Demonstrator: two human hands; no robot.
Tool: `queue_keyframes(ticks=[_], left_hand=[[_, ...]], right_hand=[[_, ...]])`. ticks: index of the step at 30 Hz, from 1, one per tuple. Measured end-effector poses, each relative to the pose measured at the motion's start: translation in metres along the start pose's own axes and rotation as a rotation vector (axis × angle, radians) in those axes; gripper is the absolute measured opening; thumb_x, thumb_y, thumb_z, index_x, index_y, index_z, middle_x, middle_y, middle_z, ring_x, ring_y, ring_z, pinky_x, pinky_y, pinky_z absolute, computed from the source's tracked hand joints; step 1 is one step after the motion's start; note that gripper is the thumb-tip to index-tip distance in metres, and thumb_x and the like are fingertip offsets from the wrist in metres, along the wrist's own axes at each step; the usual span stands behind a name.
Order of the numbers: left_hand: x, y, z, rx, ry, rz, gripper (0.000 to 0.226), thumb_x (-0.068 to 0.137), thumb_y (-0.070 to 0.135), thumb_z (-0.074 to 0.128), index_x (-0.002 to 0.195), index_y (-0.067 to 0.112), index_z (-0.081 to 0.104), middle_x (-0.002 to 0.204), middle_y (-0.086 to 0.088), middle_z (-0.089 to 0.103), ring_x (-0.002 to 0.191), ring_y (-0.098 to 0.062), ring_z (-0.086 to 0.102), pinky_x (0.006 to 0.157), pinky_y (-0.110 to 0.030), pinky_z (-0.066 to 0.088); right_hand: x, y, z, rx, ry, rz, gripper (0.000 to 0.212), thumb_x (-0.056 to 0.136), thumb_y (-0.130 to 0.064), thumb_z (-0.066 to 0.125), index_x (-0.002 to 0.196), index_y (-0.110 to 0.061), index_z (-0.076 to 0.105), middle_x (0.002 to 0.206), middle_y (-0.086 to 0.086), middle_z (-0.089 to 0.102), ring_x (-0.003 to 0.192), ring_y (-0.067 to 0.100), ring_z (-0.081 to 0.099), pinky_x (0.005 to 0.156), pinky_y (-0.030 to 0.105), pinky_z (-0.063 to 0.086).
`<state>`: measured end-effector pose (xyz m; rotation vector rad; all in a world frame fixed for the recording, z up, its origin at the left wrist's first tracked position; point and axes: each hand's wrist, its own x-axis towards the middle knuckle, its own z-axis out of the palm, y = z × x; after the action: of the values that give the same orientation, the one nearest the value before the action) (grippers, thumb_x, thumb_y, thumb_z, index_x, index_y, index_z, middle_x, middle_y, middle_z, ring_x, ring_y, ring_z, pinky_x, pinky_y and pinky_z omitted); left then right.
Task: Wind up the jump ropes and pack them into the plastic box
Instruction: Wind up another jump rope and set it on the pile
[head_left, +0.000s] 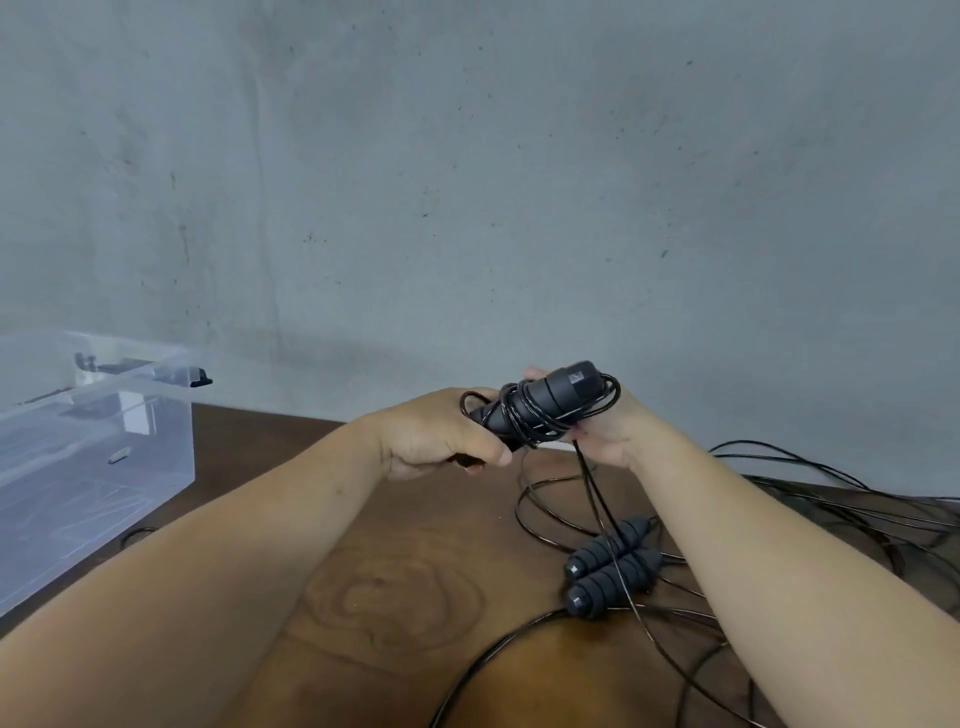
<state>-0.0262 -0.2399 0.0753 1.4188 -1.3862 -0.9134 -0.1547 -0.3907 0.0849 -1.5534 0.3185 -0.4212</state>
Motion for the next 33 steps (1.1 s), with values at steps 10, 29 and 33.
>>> queue_keyframes(ticks=[10, 29, 33], left_hand=[[0.018, -0.009, 0.008, 0.390, 0.650, -0.136, 0.049, 0.075, 0.009, 0.067, 0.118, 0.027, 0.052, 0.088, 0.005, 0.061, 0.070, -0.013, 0.055, 0.059, -0.019, 0.040], [-0.010, 0.004, 0.032, 0.585, -0.221, -0.137, 0.044, 0.073, -0.006, 0.070, 0.096, 0.031, 0.061, 0.078, 0.013, 0.061, 0.071, -0.006, 0.055, 0.067, -0.023, 0.044], [-0.013, -0.005, 0.024, -0.022, -0.127, -0.023, 0.054, 0.062, 0.001, 0.072, 0.115, 0.005, 0.061, 0.100, -0.004, 0.070, 0.095, -0.015, 0.064, 0.084, -0.025, 0.051]], right_hand=[[-0.013, 0.032, 0.009, -0.559, 0.097, 0.144, 0.025, 0.100, -0.021, 0.046, 0.100, -0.012, 0.069, 0.064, -0.002, 0.054, 0.047, 0.011, 0.039, 0.044, 0.022, 0.031], [-0.026, -0.045, -0.019, -1.004, -0.320, 0.021, 0.030, 0.066, -0.040, 0.085, 0.076, -0.014, 0.075, 0.064, -0.003, 0.061, 0.055, 0.006, 0.048, 0.055, 0.018, 0.037], [-0.014, -0.023, -0.031, -0.521, -0.241, -0.025, 0.020, 0.092, -0.013, 0.061, 0.073, -0.013, 0.067, 0.061, -0.001, 0.059, 0.055, 0.012, 0.051, 0.055, 0.022, 0.041]])
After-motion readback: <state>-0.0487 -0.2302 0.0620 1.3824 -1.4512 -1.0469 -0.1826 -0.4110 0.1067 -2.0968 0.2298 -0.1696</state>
